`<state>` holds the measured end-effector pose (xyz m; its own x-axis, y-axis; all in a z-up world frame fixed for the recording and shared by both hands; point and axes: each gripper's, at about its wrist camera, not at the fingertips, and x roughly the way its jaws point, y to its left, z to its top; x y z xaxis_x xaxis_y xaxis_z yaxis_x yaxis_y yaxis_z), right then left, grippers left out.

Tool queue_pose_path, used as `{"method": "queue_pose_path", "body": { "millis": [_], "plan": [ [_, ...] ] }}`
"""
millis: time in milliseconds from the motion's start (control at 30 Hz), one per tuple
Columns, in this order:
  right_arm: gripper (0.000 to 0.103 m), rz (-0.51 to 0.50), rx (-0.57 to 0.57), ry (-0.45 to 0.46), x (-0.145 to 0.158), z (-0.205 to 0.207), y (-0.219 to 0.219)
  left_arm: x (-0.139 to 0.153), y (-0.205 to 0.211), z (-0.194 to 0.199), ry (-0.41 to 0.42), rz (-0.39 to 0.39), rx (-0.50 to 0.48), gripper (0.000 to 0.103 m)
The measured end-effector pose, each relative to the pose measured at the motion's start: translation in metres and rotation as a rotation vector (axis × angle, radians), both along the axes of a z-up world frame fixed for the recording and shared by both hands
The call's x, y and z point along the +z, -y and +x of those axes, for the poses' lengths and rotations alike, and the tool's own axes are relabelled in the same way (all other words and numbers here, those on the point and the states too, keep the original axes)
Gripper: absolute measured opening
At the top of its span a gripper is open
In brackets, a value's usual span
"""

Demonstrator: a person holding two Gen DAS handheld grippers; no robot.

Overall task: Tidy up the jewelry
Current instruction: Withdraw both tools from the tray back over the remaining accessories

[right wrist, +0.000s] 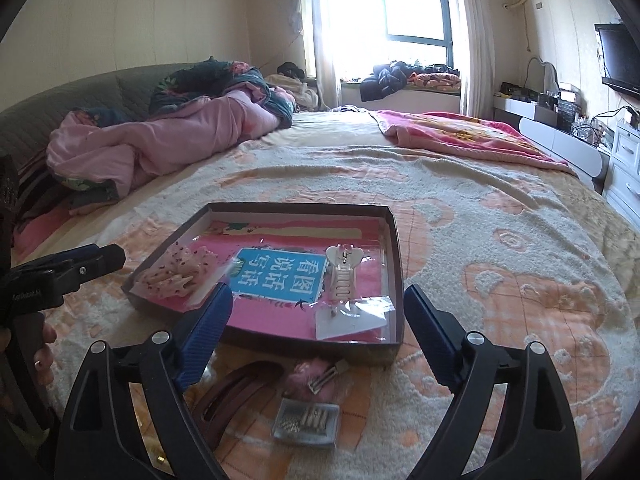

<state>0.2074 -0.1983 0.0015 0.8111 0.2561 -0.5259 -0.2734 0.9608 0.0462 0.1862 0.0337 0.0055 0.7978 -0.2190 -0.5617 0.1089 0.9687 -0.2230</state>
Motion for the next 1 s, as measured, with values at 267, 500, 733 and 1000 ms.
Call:
{"method": "queue_pose_path", "body": {
  "millis": [267, 500, 733, 1000],
  "plan": [
    [0.085, 0.013, 0.001, 0.011, 0.002, -0.023, 0.006, -0.002, -0.003, -0.023, 0.004, 0.019, 0.013, 0.091],
    [0.085, -0.014, 0.023, 0.038, 0.004, -0.046, 0.007, -0.002, -0.003, -0.040, 0.018, 0.026, 0.018, 0.092],
    [0.085, -0.028, 0.025, 0.041, 0.002, -0.060, 0.012, -0.006, -0.003, -0.054, 0.005, 0.038, 0.012, 0.092],
    [0.085, -0.037, 0.026, 0.025, -0.006, -0.069, 0.016, -0.009, 0.005, -0.066, 0.003, 0.056, -0.021, 0.092]
  ]
}}
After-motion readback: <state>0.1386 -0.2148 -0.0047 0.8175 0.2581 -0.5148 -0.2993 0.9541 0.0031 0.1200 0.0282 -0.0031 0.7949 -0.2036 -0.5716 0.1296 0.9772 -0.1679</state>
